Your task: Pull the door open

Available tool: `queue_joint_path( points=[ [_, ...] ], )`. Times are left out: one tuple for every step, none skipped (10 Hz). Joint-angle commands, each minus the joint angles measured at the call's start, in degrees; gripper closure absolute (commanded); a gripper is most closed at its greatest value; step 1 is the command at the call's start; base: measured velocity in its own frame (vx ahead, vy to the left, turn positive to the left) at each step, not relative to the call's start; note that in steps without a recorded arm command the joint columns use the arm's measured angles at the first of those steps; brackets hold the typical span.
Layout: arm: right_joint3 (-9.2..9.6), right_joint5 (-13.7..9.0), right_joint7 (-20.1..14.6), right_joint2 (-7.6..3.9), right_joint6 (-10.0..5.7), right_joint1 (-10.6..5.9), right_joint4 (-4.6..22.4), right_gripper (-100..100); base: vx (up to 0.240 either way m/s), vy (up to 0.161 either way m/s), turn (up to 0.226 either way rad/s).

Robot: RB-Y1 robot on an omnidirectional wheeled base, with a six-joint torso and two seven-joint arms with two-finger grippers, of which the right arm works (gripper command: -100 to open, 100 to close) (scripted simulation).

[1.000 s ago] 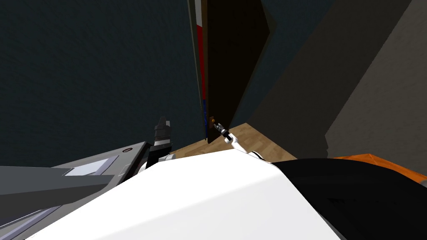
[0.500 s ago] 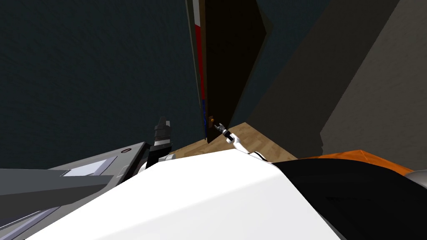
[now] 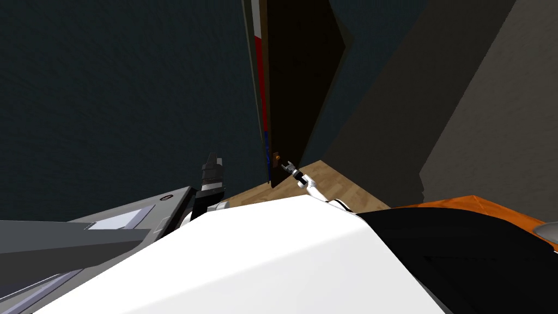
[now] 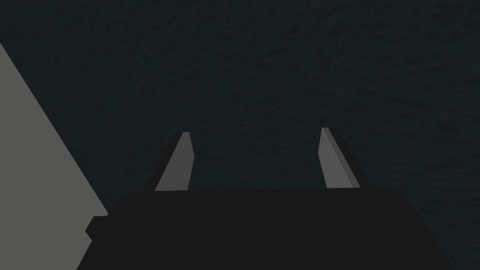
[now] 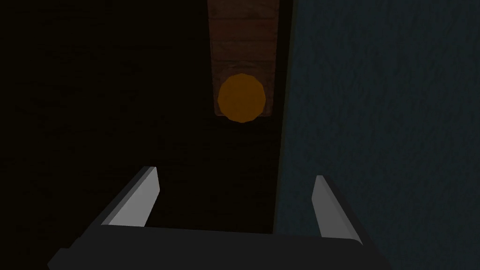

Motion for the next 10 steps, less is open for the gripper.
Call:
queue_joint_path(
  points=[
    [-0.84,-0.43,0.12,-0.59,-0.80,-0.24,1.08,-100,0.179,0.122,0.095],
    [-1.56,-0.80,0.22,-1.02,-1.32,-0.36,1.88,-100,0.189,0.137,0.128],
    [-1.93,-0.98,0.27,-1.25,-1.58,-0.42,2.29,-100,0.164,0.128,0.085],
    [-2.65,-1.34,0.37,-1.68,-2.10,-0.53,3.09,-100,0.188,0.133,0.099],
    [-3.27,-1.66,0.46,-2.06,-2.55,-0.63,3.77,-100,0.197,0.138,0.125],
    [-3.71,-1.88,0.53,-2.33,-2.87,-0.70,4.27,-100,0.168,0.123,0.091],
    [-3.53,-1.79,0.73,-2.09,-3.02,-0.95,4.65,-100,0.072,0.051,0.009],
    [-3.53,-1.79,0.73,-2.09,-3.02,-0.95,4.65,100,-0.007,-0.006,-0.012],
    [-3.53,-1.79,0.73,-2.09,-3.02,-0.95,4.65,100,-0.026,-0.023,0.007],
    [-3.53,-1.79,0.73,-2.09,-3.02,-0.95,4.65,100,-0.022,-0.018,0.015]
  ],
)
